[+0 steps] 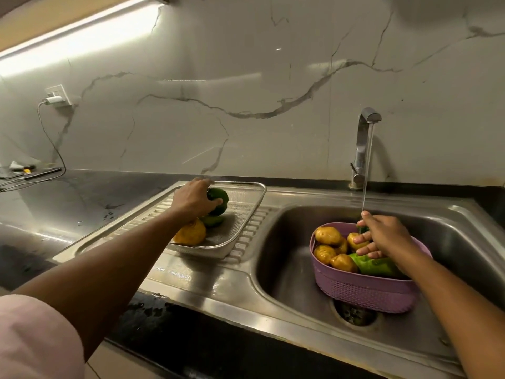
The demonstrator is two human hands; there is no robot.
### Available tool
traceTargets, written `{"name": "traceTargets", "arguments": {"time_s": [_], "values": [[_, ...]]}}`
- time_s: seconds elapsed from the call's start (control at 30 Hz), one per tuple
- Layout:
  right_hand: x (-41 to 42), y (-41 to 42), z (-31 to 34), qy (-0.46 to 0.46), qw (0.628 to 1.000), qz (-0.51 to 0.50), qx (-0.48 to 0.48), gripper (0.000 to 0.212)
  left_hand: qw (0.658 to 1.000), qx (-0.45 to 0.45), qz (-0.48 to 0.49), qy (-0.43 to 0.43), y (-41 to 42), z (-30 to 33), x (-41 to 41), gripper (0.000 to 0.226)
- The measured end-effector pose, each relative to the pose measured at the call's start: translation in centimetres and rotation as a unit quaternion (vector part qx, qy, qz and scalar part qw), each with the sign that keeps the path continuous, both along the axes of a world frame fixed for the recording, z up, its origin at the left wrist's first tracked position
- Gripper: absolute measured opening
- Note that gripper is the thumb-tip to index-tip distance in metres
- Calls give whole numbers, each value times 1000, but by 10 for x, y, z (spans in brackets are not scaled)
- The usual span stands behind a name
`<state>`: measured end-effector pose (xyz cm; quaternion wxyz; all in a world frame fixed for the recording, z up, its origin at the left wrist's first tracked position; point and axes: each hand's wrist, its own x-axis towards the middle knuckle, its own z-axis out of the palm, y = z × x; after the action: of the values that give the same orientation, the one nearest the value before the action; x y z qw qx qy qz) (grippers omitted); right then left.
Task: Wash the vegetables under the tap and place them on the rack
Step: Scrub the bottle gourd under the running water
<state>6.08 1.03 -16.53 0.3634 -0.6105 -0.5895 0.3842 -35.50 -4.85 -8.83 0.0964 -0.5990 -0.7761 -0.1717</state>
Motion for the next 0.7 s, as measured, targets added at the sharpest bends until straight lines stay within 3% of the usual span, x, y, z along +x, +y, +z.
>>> {"name": "traceTargets", "arguments": {"time_s": [0.33, 0.47, 0.53, 0.6, 0.7], "values": [[2, -3, 3, -2, 1000, 3, 9, 36, 998, -65, -12, 12, 4, 6, 15, 86], [6, -1, 3, -13, 1000, -5, 21, 31, 998, -14, -49, 43, 6, 11, 50, 84], [15, 2, 0, -65, 997, -28, 40, 24, 994, 23, -102, 32, 6, 10, 86, 70], [27, 6, -2, -177, 981, -65, 54, 19, 985, 49, -162, 12, 7, 6, 131, 61], [36, 17, -5, -286, 956, -55, -30, 16, 972, 59, -226, -4, 10, -1, 203, 55]]}}
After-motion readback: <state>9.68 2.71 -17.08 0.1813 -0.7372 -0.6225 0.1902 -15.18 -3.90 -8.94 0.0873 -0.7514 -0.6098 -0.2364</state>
